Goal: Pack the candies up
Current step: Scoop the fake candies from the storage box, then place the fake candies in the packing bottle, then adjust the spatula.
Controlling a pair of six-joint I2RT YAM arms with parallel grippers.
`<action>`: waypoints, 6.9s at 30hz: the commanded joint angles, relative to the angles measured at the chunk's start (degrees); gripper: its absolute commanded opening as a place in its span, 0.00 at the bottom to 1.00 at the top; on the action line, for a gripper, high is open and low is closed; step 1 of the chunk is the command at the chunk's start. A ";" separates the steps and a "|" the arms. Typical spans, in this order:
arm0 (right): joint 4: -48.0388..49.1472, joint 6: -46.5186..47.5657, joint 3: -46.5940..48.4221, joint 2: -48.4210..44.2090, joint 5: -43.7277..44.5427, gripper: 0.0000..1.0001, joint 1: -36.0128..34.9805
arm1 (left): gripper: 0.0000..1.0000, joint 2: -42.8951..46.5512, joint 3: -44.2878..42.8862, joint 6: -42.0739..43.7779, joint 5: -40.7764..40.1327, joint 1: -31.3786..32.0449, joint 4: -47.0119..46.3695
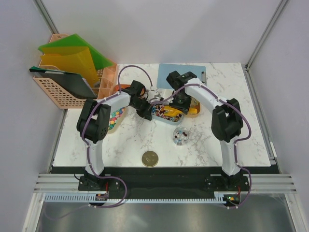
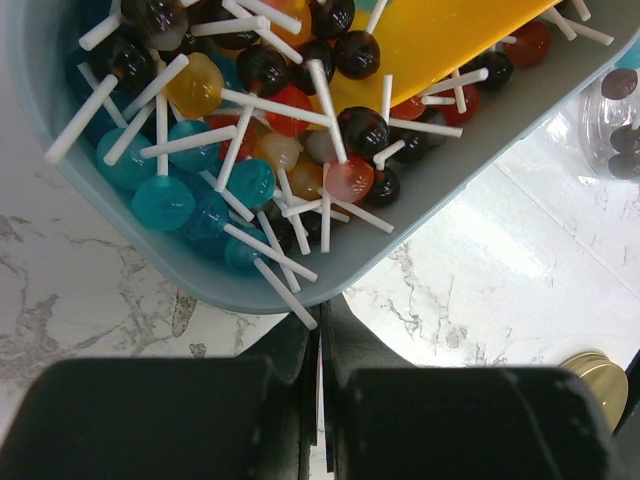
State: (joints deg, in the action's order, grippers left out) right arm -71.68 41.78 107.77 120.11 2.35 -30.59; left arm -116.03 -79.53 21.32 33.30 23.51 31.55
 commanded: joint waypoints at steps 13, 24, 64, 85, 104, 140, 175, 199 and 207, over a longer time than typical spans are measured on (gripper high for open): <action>10.24 -0.38 -12.83 -7.61 -2.17 0.00 3.16 | 0.10 4.40 2.09 0.83 1.24 -1.71 0.53; 14.01 2.16 -14.86 -16.49 -6.22 0.00 6.68 | 0.17 5.37 0.78 1.97 1.94 -3.56 3.34; -11.90 32.49 -24.35 -34.51 13.73 0.00 3.17 | 0.26 -2.10 -13.99 -1.28 -5.70 -4.70 6.42; -11.90 31.70 -28.22 -34.77 27.00 0.00 -4.39 | 0.28 -1.22 -13.73 -0.23 -6.14 -4.79 3.26; -1.90 10.17 -15.40 -24.06 13.91 0.00 11.78 | 0.10 -13.34 -37.27 -9.46 11.96 -3.12 3.26; -11.90 -7.06 -1.68 -15.79 2.84 0.00 20.75 | 0.32 -25.65 -47.83 -7.61 -4.91 8.57 -4.92; -11.91 -6.45 2.89 -8.58 -9.21 0.00 21.28 | 0.02 -19.23 -49.58 -19.21 4.58 10.59 -14.49; -3.55 -10.40 9.30 -16.67 -11.93 0.00 20.31 | 0.02 -20.03 -44.93 -20.71 5.20 10.95 -15.64; -2.15 -11.72 10.89 -16.84 -14.21 0.00 20.48 | 0.02 -19.59 -43.61 -20.79 5.99 11.74 -15.47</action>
State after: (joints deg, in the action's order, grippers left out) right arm -76.77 31.79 115.63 105.78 -9.65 -10.37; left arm -136.05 -123.59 2.13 36.75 34.37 17.23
